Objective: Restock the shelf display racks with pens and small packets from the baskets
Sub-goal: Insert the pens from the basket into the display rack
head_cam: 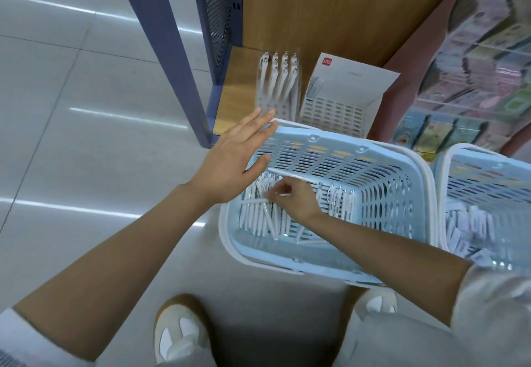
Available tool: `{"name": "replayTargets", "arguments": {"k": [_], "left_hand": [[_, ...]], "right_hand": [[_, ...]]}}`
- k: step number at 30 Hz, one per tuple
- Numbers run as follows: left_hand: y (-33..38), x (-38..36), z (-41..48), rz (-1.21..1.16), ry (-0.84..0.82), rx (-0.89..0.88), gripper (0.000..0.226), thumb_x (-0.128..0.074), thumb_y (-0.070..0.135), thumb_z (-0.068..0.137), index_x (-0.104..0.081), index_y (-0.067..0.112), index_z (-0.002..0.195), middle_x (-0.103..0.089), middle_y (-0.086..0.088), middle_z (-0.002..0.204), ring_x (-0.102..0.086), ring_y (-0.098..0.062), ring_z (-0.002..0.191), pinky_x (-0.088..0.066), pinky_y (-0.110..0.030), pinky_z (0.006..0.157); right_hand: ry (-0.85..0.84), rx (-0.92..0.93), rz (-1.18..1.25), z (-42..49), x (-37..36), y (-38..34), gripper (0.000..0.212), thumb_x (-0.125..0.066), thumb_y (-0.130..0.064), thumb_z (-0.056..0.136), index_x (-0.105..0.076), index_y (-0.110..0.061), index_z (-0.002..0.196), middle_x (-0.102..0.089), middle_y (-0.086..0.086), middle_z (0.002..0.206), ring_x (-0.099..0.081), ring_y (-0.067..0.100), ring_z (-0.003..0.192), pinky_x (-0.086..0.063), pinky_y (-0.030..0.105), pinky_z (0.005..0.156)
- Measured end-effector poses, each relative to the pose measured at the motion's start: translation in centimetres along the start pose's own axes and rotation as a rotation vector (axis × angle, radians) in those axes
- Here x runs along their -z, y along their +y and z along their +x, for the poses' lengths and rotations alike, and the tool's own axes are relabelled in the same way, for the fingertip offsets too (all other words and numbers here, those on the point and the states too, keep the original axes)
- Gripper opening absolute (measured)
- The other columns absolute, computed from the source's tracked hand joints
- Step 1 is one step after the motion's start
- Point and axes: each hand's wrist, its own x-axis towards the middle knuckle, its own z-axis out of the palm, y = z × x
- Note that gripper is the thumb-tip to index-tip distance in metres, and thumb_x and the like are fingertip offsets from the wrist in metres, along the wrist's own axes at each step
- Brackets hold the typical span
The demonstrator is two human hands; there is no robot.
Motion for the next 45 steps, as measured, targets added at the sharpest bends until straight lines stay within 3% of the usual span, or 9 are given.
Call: {"name": "replayTargets", "arguments": {"k": [4,13,18,22,27,32,37,40,45], "left_hand": [[0.0,0.2,0.0,0.008,-0.018,0.007,0.058,-0.034,0.040,0.099,-0.031,0.017,0.152,-0.022,0.004,0.161,-0.007,-0.010,0.150,-0.015,-0.031,0.117],[0.3,0.1,0.3,0.028,-0.005,0.017,0.056,-0.041,0.034,0.098,-0.033,0.018,0.151,-0.025,0.004,0.159,-0.010,-0.011,0.149,-0.015,-0.029,0.115],[0.4,0.1,0.3,0.049,-0.012,0.017,0.055,-0.045,0.032,0.099,-0.033,0.017,0.151,-0.025,0.002,0.159,-0.011,-0.014,0.149,-0.016,-0.032,0.115],[0.2,0.1,0.4,0.046,-0.025,0.018,0.057,-0.039,0.041,0.099,-0.033,0.018,0.151,-0.025,0.003,0.159,-0.010,-0.013,0.149,-0.018,-0.036,0.116],[0.7,0.3,0.9,0.020,-0.054,0.035,0.059,-0.035,0.047,0.097,-0.035,0.019,0.150,-0.024,0.002,0.159,-0.011,-0.014,0.149,-0.016,-0.036,0.116],[0.8,0.1,0.9,0.009,-0.030,0.033,0.054,-0.037,0.038,0.099,-0.038,0.017,0.149,-0.025,0.002,0.159,-0.012,-0.015,0.149,-0.011,-0.027,0.115],[0.8,0.1,0.9,-0.021,-0.011,0.038,0.051,-0.039,0.035,0.100,-0.040,0.016,0.147,-0.027,0.002,0.158,-0.016,-0.016,0.148,-0.011,-0.024,0.115],[0.9,0.1,1.0,-0.023,-0.007,0.038,0.049,-0.040,0.034,0.100,-0.041,0.016,0.146,-0.029,0.001,0.158,-0.019,-0.017,0.147,-0.014,-0.025,0.114],[0.8,0.0,1.1,-0.013,-0.001,0.032,0.047,-0.041,0.031,0.101,-0.042,0.016,0.146,-0.029,0.001,0.157,-0.022,-0.018,0.146,-0.017,-0.026,0.113]], "right_hand": [[-0.155,0.009,0.029,1.3,1.2,-0.7,0.016,-0.081,-0.023,0.074,-0.067,-0.019,0.068,-0.068,-0.004,0.074,-0.063,0.009,0.073,-0.051,0.028,0.075],[-0.425,0.132,-0.148,2.6,6.0,0.1,0.010,-0.077,-0.009,0.078,-0.070,-0.015,0.081,-0.068,-0.003,0.086,-0.062,0.007,0.082,-0.047,0.017,0.079],[-0.148,0.338,-0.238,0.9,4.6,1.1,0.022,-0.078,-0.014,0.077,-0.070,-0.017,0.098,-0.062,-0.001,0.110,-0.051,0.012,0.106,-0.034,0.021,0.095],[0.118,0.169,-0.092,-1.4,5.4,1.2,0.018,-0.075,-0.018,0.082,-0.063,-0.016,0.095,-0.057,-0.001,0.100,-0.051,0.010,0.093,-0.040,0.021,0.090],[-0.216,-0.692,0.115,-1.4,4.8,-0.3,0.048,-0.063,-0.054,0.084,-0.055,-0.007,0.087,-0.058,0.010,0.074,-0.057,0.021,0.063,-0.057,0.035,0.068],[-0.110,-0.367,-0.187,-0.1,1.0,-1.7,0.059,-0.067,-0.052,0.082,-0.045,-0.011,0.118,-0.056,0.002,0.082,-0.055,0.019,0.075,-0.041,0.031,0.051],[-0.033,-0.438,0.053,-0.1,0.5,-1.1,0.087,-0.071,-0.044,0.081,-0.024,-0.001,0.141,-0.052,0.010,0.126,-0.055,0.025,0.108,-0.044,0.030,0.077],[-0.065,-0.489,0.094,0.2,-0.5,-1.7,0.063,-0.071,-0.052,0.078,-0.041,-0.007,0.110,-0.045,0.002,0.076,-0.045,0.015,0.064,-0.033,0.028,0.055],[-0.063,-0.466,0.125,1.0,-0.9,-1.6,0.053,-0.075,-0.048,0.076,-0.033,-0.016,0.068,-0.035,0.003,0.065,-0.036,0.019,0.058,-0.027,0.029,0.054]]}}
